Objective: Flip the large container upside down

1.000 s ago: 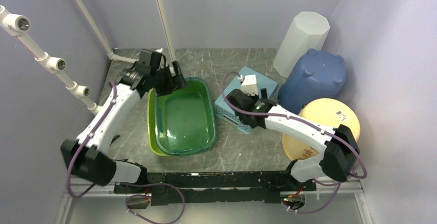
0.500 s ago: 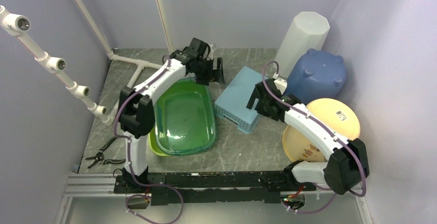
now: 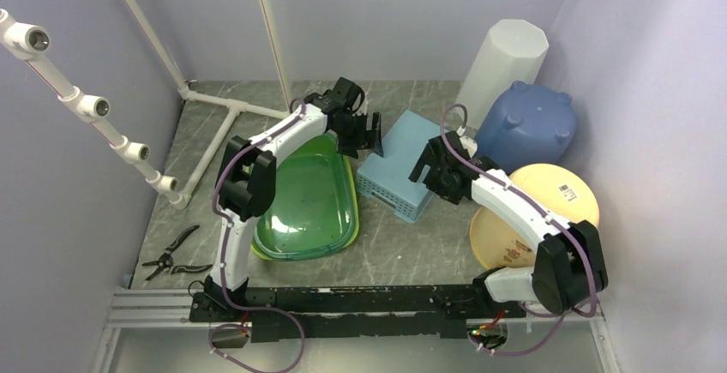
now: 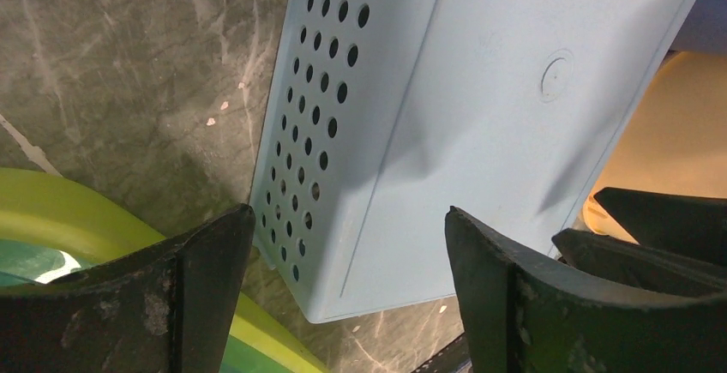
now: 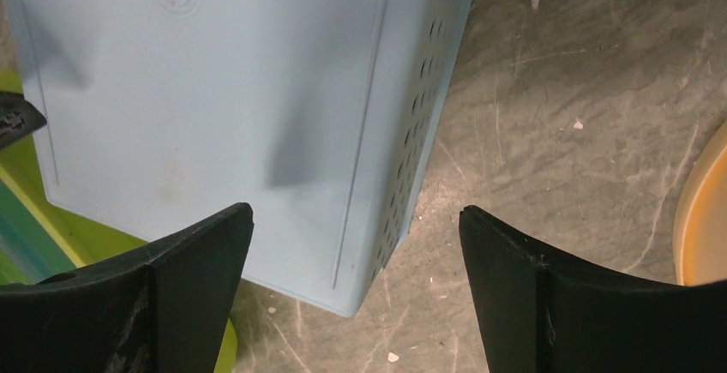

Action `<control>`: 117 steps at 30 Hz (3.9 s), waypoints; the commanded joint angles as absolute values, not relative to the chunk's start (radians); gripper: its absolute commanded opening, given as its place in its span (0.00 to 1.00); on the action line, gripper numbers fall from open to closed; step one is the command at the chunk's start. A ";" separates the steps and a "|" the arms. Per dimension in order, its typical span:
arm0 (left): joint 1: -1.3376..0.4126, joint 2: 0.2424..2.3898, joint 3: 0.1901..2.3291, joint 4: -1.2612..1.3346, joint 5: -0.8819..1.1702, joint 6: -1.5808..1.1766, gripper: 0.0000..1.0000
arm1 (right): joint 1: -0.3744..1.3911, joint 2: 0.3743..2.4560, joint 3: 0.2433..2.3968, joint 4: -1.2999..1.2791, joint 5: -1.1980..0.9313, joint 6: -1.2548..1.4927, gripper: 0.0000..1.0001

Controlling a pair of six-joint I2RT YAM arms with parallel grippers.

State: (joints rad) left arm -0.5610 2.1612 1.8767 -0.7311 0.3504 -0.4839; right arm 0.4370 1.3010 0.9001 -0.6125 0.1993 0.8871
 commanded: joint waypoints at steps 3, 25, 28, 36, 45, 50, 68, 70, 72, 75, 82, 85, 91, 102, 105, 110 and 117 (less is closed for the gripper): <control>-0.573 2.125 1.815 -0.686 0.374 -0.533 0.84 | 0.404 1.346 0.921 -0.547 0.151 0.859 0.91; -0.613 2.056 1.693 -0.589 0.396 -0.660 0.69 | 0.300 1.698 1.284 -0.589 0.103 0.599 0.78; -0.621 2.084 1.730 -0.586 0.415 -0.674 0.68 | 0.288 1.753 1.386 -0.638 0.080 0.542 0.78; -0.626 2.065 1.737 -0.573 0.359 -0.717 0.71 | 0.288 1.689 1.451 -0.741 0.230 0.481 0.83; -0.626 1.906 1.770 -0.637 0.285 -0.664 0.76 | 0.289 1.384 1.218 -0.656 0.132 0.523 0.84; -0.626 1.700 1.638 -0.646 0.146 -0.668 0.78 | 0.319 1.312 1.079 -0.570 0.005 0.556 0.84; -0.474 1.189 1.213 -1.002 -0.233 -0.753 0.93 | 0.761 1.629 1.324 -0.682 0.455 0.529 0.89; -0.429 1.176 1.188 -1.006 -0.205 -0.746 0.93 | 0.778 1.674 1.356 -0.696 0.475 0.520 0.89; -0.386 1.162 1.166 -1.009 -0.187 -0.738 0.93 | 0.794 1.711 1.391 -0.718 0.503 0.513 0.89; -0.344 1.151 1.151 -1.017 -0.167 -0.730 0.93 | 0.807 1.763 1.427 -0.722 0.549 0.496 0.90; -0.257 1.138 1.094 -1.021 -0.116 -0.714 0.94 | 0.798 1.881 1.490 -0.759 0.685 0.400 0.85; -0.240 1.111 1.051 -0.995 -0.071 -0.719 0.93 | 0.758 1.890 1.469 -0.688 0.660 0.300 0.81; -0.236 1.089 1.010 -0.983 -0.053 -0.748 0.93 | 0.630 1.923 1.523 -0.637 0.569 0.262 0.86; -0.236 1.078 0.972 -0.968 -0.033 -0.764 0.91 | 0.540 2.122 1.773 -0.668 0.459 0.271 0.86; -0.236 1.081 0.968 -0.973 -0.035 -0.762 0.91 | 0.535 2.166 1.842 -0.687 0.467 0.277 0.87; -0.236 1.076 0.957 -0.974 -0.036 -0.764 0.91 | 0.516 2.190 1.931 -0.725 0.430 0.265 0.87; -0.236 1.067 0.949 -0.973 -0.052 -0.771 0.91 | 0.517 1.998 1.804 -0.710 0.302 0.293 0.87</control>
State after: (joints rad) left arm -0.2405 1.0935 0.9516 -0.9871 -0.0490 -0.7540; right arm 0.5186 2.1632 1.8660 -0.7017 0.4042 0.2665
